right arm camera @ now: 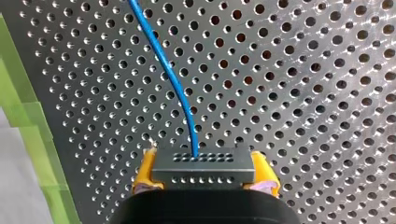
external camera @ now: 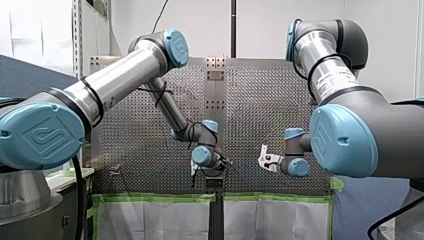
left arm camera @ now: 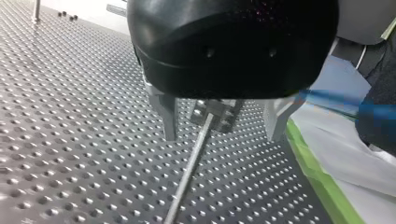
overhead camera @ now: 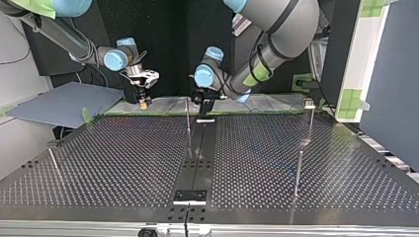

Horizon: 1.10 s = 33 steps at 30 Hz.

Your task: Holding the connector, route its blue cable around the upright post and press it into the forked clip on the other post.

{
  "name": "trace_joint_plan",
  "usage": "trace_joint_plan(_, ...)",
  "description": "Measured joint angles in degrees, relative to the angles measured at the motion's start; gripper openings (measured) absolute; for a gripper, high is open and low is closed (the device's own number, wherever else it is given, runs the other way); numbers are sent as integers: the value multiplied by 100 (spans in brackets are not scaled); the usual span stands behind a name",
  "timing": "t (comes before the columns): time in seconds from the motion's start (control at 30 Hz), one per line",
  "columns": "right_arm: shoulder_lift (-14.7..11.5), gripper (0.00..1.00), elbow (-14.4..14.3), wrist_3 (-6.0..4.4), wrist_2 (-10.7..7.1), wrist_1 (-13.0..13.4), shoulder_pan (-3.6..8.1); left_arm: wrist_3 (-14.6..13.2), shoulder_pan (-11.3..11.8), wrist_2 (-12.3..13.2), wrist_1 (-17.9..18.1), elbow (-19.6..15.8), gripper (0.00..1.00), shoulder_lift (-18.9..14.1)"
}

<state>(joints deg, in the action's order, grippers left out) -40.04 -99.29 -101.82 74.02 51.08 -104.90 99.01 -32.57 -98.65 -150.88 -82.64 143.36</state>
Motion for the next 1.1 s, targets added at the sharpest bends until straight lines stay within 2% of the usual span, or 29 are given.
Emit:
trace_joint_plan(0.17,0,0,-2,2,-3,-32,-2,-10,-12,-30,41,-175,90,-124)
trace_joint_plan(0.5,1,0,-3,10,-34,-85,-7,-80,-53,9,58,-385,93,-155)
trace_joint_plan(0.73,1,0,-3,13,-41,-113,-9,-100,-126,214,62,-427,93,-263)
trace_joint_plan(1.1,1,0,-1,19,-44,-133,-9,-101,-192,157,54,-464,93,-286)
